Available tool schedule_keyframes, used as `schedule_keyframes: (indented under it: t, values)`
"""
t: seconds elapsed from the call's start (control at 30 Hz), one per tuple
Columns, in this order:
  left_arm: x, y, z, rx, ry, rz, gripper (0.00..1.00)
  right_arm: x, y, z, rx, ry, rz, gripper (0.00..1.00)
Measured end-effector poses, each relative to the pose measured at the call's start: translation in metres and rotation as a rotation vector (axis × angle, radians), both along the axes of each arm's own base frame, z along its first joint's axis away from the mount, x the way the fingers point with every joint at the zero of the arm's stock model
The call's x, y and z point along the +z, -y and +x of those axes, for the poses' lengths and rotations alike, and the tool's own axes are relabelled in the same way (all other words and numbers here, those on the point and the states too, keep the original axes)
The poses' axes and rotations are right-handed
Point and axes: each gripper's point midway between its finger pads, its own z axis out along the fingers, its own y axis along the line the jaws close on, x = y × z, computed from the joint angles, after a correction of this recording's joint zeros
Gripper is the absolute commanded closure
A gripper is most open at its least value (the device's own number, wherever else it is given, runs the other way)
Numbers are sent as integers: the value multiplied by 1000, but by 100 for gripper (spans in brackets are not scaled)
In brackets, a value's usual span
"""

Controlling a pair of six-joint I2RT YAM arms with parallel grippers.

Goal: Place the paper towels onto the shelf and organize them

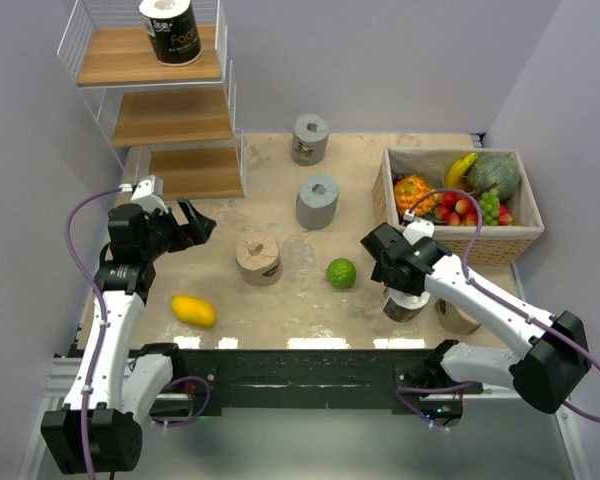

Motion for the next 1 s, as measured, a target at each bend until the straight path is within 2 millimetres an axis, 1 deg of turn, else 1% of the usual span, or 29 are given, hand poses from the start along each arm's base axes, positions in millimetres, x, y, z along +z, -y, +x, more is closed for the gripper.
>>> schedule_keyframes:
  t: [0.17,0.2,0.23,0.3,0.43,0.57,0.67,0.83,0.93,1.0]
  values:
    - [0,0,0,0,0,0,0,-10,-1,1,-3,-11,-9,44]
    - [0,0,0,0,0,0,0,-11,-1,1,-4,-14,-12,46]
    - [0,0,0,0,0,0,0,-13,-1,1,-6,-17,-15,51]
    - [0,0,0,0,0,0,0,-15,1,1,-9,-21,-25,54]
    - [0,0,0,1,0,1,0,-14,1,3,-13,-6,-28,60]
    - [1,-2,0,9,3,5,0,-10,2,5,-11,22,-14,64]
    - [2,-4,0,21,8,13,0,-1,2,5,-1,61,15,67]
    - [2,0,-4,8,8,16,2,24,0,6,32,140,75,68]
    - [8,7,-6,-25,16,0,4,47,-10,7,92,182,141,69]
    - [17,13,-8,-61,36,-18,4,68,-21,9,144,227,205,70]
